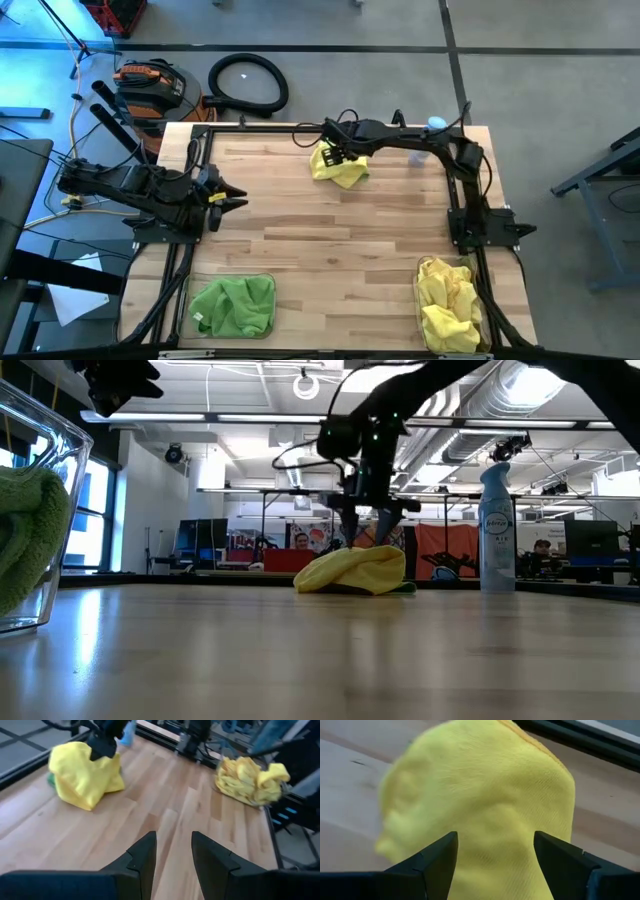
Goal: Sort microfiber towel by color & place in baskets
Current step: Put the yellow microfiber towel into the right transparent bin
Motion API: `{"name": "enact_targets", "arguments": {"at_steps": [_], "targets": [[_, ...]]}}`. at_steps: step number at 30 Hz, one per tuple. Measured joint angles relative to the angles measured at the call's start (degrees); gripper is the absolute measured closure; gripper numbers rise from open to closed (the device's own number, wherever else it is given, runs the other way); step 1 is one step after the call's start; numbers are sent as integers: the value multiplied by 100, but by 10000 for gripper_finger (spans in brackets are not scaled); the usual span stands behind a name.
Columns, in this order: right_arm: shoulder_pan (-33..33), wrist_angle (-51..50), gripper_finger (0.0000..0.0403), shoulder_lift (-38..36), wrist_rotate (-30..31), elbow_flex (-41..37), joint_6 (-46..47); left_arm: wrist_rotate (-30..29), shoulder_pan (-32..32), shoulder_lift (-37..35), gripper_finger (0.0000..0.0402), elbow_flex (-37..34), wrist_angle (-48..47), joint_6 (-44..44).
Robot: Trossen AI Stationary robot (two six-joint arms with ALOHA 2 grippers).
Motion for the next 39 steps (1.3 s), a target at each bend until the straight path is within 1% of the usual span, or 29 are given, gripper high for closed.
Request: {"name": "enact_targets", "arguments": {"at_steps": [5, 9, 12, 16, 17, 18, 22, 26, 28, 33, 39], "targets": [[-162, 96, 174, 359, -253, 0, -370, -313, 0, 0, 289, 0, 52, -48], [-156, 147, 219, 474, -282, -2, -548, -479, 0, 0, 289, 0, 51, -304], [-149, 192, 274, 473, -252, -2, -654, -478, 0, 0, 289, 0, 50, -311], [-149, 172, 371, 345, -350, -2, -801, -480, 0, 0, 289, 0, 48, -307], [-149, 157, 386, 269, -378, -2, -802, -480, 0, 0, 289, 0, 48, -298], [-142, 114, 392, 195, -409, -2, -800, -480, 0, 0, 289, 0, 47, -260], [-34, -105, 377, -290, -292, -2, -497, -460, 0, 0, 289, 0, 40, -74], [279, -489, 397, -912, 63, -2, -160, -450, 0, 0, 289, 2, 39, 32], [502, -631, 396, -1259, 250, -2, 138, -436, 0, 0, 289, 2, 39, 36], [1261, -853, 399, -2021, 785, -2, 983, -317, -2, 0, 289, 2, 36, 41], [2484, -1058, 400, -2540, 1104, -2, 2626, -248, -2, 0, 289, 2, 24, 38]]}}
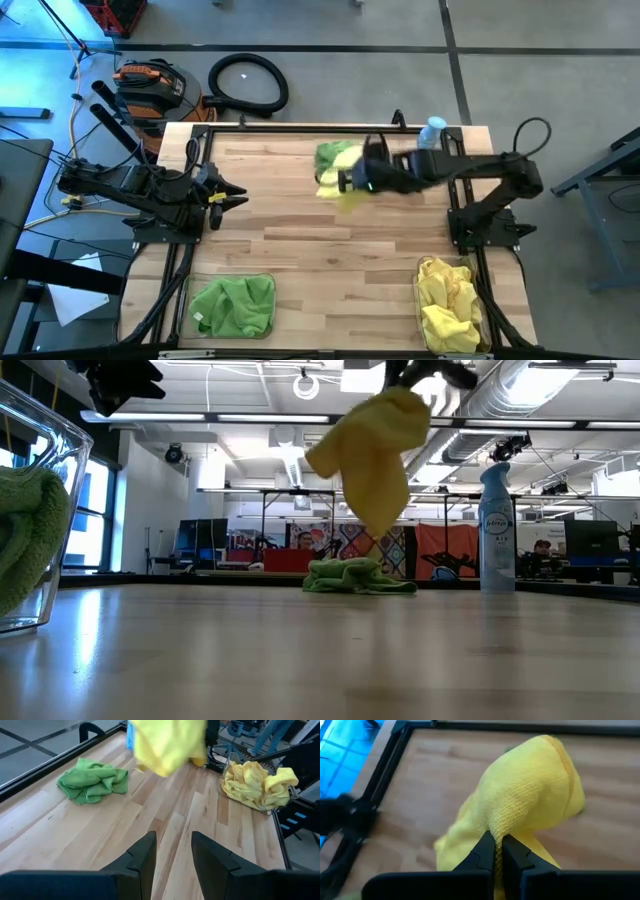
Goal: Sort microfiber towel by color & place in baskets
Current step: Put the yellow microfiber towel into the right transparent bin
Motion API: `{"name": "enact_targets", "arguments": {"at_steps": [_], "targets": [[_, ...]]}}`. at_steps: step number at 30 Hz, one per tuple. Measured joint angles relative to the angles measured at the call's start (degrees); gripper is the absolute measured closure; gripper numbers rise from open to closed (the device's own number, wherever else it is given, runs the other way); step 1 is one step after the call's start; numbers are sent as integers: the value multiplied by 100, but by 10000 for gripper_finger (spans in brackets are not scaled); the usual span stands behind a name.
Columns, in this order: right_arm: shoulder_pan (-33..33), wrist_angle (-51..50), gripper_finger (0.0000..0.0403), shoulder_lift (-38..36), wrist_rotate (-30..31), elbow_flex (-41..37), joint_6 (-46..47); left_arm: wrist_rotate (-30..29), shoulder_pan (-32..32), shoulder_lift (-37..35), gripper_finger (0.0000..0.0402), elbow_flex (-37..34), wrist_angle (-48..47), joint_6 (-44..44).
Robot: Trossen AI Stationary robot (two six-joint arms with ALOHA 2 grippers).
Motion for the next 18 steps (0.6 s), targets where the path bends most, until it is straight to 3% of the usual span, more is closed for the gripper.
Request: {"name": "enact_targets", "arguments": {"at_steps": [14, 18], "targets": [[3227, -1665, 400, -94, -155, 0, 4534, 510, 0, 4, 289, 2, -18, 0], [3954, -1842, 400, -94, -158, 0, 5362, 589, 0, 4, 289, 2, -18, -27]]}}
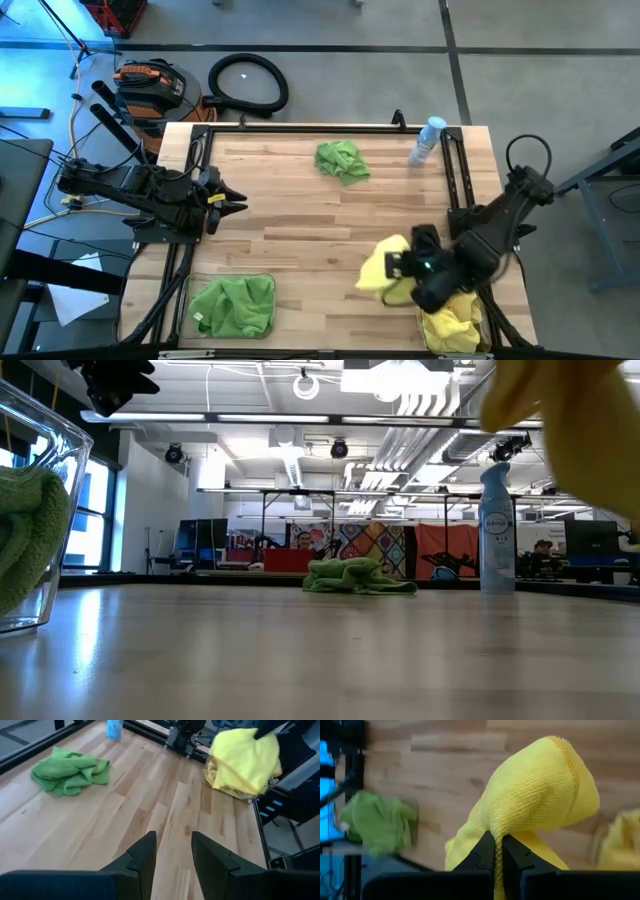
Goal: Sort microfiber towel by color & place in baskets
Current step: Put the yellow microfiber towel into the right transparent bin
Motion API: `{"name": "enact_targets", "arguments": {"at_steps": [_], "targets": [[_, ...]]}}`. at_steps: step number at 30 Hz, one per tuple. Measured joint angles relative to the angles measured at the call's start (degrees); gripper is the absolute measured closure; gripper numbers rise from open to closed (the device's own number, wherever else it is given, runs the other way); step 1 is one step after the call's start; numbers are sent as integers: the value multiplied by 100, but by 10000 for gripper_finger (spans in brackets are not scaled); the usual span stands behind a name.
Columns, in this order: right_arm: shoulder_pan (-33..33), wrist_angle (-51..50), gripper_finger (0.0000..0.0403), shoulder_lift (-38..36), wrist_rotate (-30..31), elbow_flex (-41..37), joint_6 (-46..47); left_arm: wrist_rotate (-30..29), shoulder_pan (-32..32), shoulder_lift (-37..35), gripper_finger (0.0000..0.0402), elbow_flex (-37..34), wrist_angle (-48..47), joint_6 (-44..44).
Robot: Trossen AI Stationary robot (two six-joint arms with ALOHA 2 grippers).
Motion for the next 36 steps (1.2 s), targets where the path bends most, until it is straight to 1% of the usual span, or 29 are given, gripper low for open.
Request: {"name": "enact_targets", "arguments": {"at_steps": [3, 10, 14, 17, 20, 21, 22, 25, 28, 30, 32, 34, 36], "targets": [[429, 6, 400, 0, -280, 0, 276, 49, 0, 0, 289, 0, 2, -206], [1250, 2, 400, 0, -1502, 0, 422, 152, 0, 0, 289, 0, 4, -329], [1709, -158, 401, 0, -2537, 0, 696, 152, 0, 60, 289, 0, 4, -327], [2091, -638, 401, 0, -3297, 0, 938, 346, 0, 132, 289, 0, 7, -326], [2417, -1181, 401, 0, -4243, -2, 1029, 492, 0, 244, 289, 0, 4, -327], [2515, -1166, 400, -3, -4504, -2, 1025, 541, 0, 278, 289, 0, 6, -323], [2618, -1115, 400, -24, -4628, -2, 1023, 589, 0, 315, 289, 1, 11, -322], [2892, -1140, 400, -112, -4629, -2, 1184, 643, 0, 448, 289, 2, 10, -324], [3012, -1123, 400, -128, -4559, -2, 1174, 643, 0, 588, 289, 2, 18, -322], [3012, -1127, 400, -133, -4150, -2, 1128, 643, 0, 692, 289, 2, 5, -322], [2938, -1126, 400, -136, -3515, -2, 1014, 643, 0, 795, 289, 2, 11, -324], [2787, -1118, 399, -138, -3027, -52, 1045, 643, 0, 902, 289, 2, 12, -333], [2624, -1117, 399, -140, -2881, -202, 1061, 643, 0, 1001, 289, 2, 10, -332]]}}
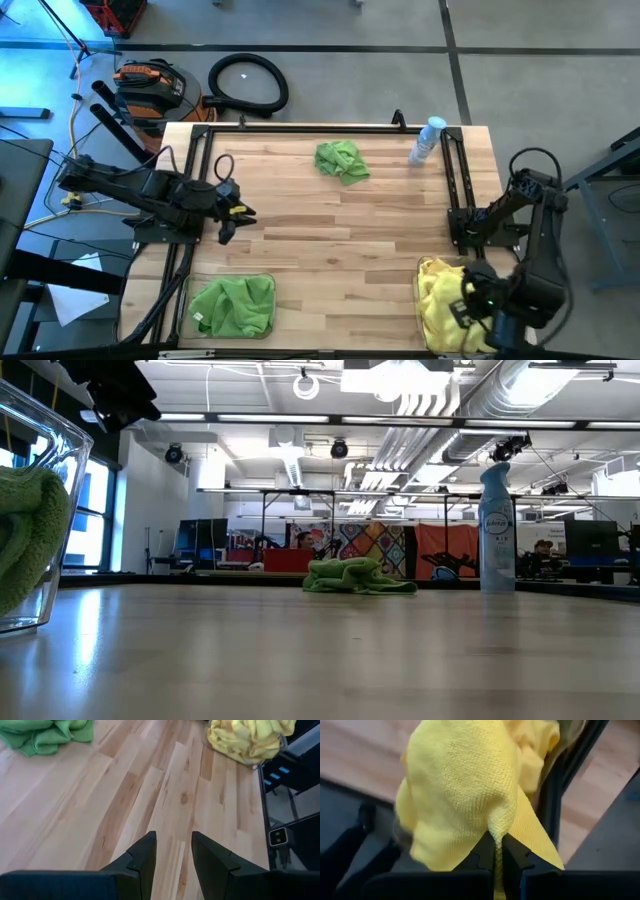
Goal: Sort microfiber towel by color & place in baskets
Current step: Put the yellow microfiber towel into the right transparent bin
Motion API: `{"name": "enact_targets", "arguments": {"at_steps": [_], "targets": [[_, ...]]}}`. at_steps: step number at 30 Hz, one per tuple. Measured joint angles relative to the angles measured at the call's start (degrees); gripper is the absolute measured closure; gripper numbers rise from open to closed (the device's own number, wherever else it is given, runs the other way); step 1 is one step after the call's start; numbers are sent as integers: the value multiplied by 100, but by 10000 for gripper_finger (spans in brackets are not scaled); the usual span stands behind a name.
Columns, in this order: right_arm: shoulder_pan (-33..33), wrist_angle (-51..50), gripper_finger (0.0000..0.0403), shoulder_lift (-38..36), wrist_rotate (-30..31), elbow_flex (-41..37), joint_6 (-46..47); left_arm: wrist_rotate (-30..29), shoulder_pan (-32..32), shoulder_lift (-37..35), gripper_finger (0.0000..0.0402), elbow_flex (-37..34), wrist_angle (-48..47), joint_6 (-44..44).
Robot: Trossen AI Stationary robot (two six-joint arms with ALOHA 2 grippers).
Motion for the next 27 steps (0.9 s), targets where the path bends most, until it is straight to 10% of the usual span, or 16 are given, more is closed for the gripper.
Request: {"name": "enact_targets", "arguments": {"at_steps": [27], "targets": [[-786, 3847, 398, 59, -27, -4153, -37, 66, -1, 188, 289, 0, -3, -91]]}}
